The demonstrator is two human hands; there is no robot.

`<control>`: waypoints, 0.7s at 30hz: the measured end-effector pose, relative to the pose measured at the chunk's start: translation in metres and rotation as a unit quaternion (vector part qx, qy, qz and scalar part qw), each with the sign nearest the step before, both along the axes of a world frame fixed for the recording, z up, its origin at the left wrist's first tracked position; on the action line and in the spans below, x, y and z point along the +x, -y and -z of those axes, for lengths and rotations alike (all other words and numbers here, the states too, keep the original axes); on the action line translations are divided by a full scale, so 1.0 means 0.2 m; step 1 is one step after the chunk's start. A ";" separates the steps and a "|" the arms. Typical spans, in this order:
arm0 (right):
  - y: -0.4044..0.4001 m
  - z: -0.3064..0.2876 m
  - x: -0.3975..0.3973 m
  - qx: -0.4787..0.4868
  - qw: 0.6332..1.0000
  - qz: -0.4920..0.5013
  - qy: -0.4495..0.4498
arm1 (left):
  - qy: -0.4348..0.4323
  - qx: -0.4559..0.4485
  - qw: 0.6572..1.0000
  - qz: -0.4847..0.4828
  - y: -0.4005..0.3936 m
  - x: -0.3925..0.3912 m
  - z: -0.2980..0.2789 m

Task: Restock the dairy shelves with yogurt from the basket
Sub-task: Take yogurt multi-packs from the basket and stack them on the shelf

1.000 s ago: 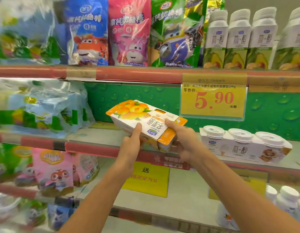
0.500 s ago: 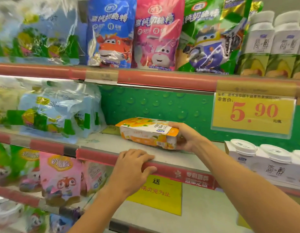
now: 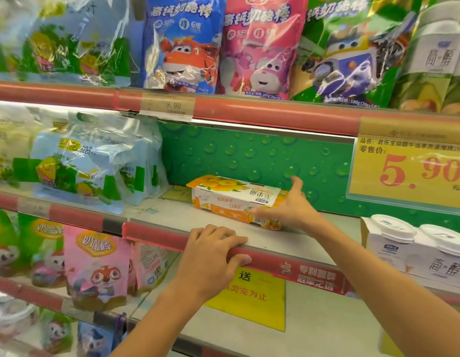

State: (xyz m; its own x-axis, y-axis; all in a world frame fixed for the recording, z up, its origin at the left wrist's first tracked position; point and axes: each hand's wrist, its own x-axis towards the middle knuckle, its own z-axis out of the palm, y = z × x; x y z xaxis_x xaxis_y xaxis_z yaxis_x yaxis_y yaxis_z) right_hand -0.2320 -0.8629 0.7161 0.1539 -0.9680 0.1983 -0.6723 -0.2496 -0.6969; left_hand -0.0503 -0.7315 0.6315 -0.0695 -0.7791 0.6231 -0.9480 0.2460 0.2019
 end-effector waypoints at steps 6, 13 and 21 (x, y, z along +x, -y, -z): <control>-0.01 0.02 0.07 -0.181 0.961 -0.075 -0.194 | 0.000 -0.023 1.000 0.003 0.01 0.01 0.02; 0.10 0.00 0.09 -0.182 0.956 -0.081 -0.213 | -0.007 -0.033 0.999 0.002 0.01 0.01 0.03; 0.21 -0.03 0.15 -0.153 0.955 -0.069 -0.246 | -0.004 -0.039 0.999 0.002 0.01 0.01 0.03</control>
State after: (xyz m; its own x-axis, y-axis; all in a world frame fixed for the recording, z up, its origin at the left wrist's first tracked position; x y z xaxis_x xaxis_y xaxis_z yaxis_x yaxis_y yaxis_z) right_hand -0.2019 -0.9057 0.7214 0.4239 -0.8396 0.3395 -0.8450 -0.5016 -0.1854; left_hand -0.0475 -0.7340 0.6252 -0.0675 -0.7283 0.6819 -0.9454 0.2650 0.1895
